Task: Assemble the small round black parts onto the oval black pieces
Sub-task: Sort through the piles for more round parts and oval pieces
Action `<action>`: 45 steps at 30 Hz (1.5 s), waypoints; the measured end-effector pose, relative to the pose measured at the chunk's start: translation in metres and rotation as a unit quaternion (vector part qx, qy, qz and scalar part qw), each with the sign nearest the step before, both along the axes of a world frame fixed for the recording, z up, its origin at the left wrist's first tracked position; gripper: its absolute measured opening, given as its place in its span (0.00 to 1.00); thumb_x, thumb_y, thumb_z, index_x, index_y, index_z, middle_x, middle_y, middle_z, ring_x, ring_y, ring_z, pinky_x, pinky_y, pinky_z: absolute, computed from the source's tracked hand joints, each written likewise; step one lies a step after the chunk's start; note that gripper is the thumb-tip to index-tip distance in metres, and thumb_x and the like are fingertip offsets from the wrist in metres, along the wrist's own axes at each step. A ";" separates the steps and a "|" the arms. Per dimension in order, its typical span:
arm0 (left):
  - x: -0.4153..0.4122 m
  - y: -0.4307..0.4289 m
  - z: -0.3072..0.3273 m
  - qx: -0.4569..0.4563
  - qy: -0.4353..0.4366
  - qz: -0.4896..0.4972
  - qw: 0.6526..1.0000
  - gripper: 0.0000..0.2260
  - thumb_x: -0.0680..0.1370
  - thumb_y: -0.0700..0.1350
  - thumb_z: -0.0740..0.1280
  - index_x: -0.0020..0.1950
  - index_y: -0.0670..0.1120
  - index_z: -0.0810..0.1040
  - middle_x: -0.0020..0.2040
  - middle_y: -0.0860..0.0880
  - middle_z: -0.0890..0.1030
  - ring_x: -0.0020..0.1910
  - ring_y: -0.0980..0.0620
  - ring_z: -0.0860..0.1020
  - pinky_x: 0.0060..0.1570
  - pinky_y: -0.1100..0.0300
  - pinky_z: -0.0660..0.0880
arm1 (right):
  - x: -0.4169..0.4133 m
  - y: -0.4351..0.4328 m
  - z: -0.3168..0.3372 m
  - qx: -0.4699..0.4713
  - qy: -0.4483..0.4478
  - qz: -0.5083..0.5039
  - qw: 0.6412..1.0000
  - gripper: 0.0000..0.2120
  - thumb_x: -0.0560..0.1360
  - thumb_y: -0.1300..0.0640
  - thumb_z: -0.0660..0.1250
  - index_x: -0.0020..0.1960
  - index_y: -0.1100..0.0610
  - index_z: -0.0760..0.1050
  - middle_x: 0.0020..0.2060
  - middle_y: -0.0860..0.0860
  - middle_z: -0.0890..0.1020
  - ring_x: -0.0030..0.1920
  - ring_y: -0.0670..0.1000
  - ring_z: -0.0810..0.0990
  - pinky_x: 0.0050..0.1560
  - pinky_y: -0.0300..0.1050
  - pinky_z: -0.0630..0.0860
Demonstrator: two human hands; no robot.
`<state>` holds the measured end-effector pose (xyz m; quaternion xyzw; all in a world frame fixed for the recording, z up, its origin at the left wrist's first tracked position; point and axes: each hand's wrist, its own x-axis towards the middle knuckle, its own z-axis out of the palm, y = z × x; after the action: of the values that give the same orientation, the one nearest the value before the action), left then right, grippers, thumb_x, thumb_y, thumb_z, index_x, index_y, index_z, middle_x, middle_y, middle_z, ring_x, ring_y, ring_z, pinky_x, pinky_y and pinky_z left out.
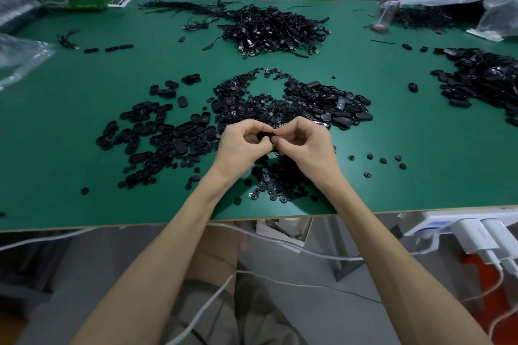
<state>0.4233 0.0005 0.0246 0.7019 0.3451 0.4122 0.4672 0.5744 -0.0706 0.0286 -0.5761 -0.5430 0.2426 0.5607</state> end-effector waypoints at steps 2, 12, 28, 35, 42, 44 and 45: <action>0.001 0.000 0.000 0.004 0.007 0.005 1.000 0.09 0.76 0.32 0.71 0.51 0.45 0.84 0.47 0.43 0.86 0.46 0.37 0.84 0.53 0.41 0.82 | 0.000 0.000 0.000 -0.002 -0.011 -0.008 1.000 0.05 0.74 0.65 0.75 0.45 0.58 0.81 0.39 0.51 0.85 0.40 0.51 0.84 0.44 0.45 0.81; -0.003 0.001 0.000 -0.014 -0.033 -0.018 0.999 0.08 0.77 0.33 0.73 0.55 0.40 0.86 0.42 0.43 0.87 0.41 0.48 0.86 0.45 0.55 0.83 | 0.003 0.000 0.000 0.006 0.004 -0.014 1.000 0.04 0.76 0.66 0.73 0.49 0.61 0.79 0.42 0.56 0.85 0.43 0.56 0.84 0.49 0.54 0.82; -0.004 0.002 0.001 -0.020 -0.075 -0.006 0.997 0.09 0.79 0.34 0.72 0.58 0.38 0.84 0.47 0.43 0.88 0.46 0.45 0.87 0.50 0.54 0.84 | -0.004 -0.004 0.006 0.038 -0.079 -0.042 0.995 0.09 0.75 0.68 0.70 0.49 0.57 0.86 0.47 0.50 0.85 0.48 0.49 0.84 0.52 0.51 0.81; -0.004 -0.002 0.011 0.089 -0.022 0.104 0.990 0.11 0.83 0.36 0.66 0.62 0.46 0.82 0.60 0.47 0.82 0.55 0.54 0.83 0.56 0.60 0.80 | 0.010 0.000 0.002 0.046 0.063 -0.164 0.983 0.22 0.76 0.67 0.68 0.67 0.51 0.79 0.63 0.50 0.80 0.61 0.40 0.79 0.60 0.36 0.77; -0.053 0.037 0.022 0.110 0.232 0.229 0.939 0.18 0.81 0.30 0.62 0.68 0.43 0.77 0.68 0.44 0.77 0.60 0.53 0.77 0.60 0.64 0.75 | 0.013 0.003 -0.002 0.001 0.093 -0.154 0.984 0.33 0.79 0.66 0.66 0.81 0.51 0.64 0.81 0.48 0.62 0.62 0.25 0.71 0.67 0.29 0.71; -0.079 0.054 0.024 0.122 0.345 0.294 0.883 0.22 0.78 0.26 0.61 0.69 0.39 0.75 0.69 0.39 0.75 0.65 0.44 0.74 0.67 0.52 0.74 | 0.010 0.001 0.000 -0.005 0.023 -0.167 0.986 0.26 0.79 0.64 0.67 0.76 0.54 0.72 0.77 0.49 0.70 0.70 0.37 0.72 0.74 0.42 0.70; -0.092 0.062 0.025 0.124 0.396 0.316 0.853 0.20 0.77 0.25 0.61 0.68 0.36 0.75 0.67 0.36 0.74 0.65 0.39 0.73 0.68 0.47 0.72 | 0.009 0.001 0.000 -0.016 -0.027 -0.166 0.986 0.23 0.80 0.62 0.68 0.74 0.54 0.74 0.75 0.48 0.72 0.72 0.41 0.71 0.76 0.47 0.68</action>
<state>0.3317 0.0621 0.0492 0.7110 0.6501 0.2643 0.0448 0.5834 -0.0695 0.0288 -0.6732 -0.4507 0.1393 0.5695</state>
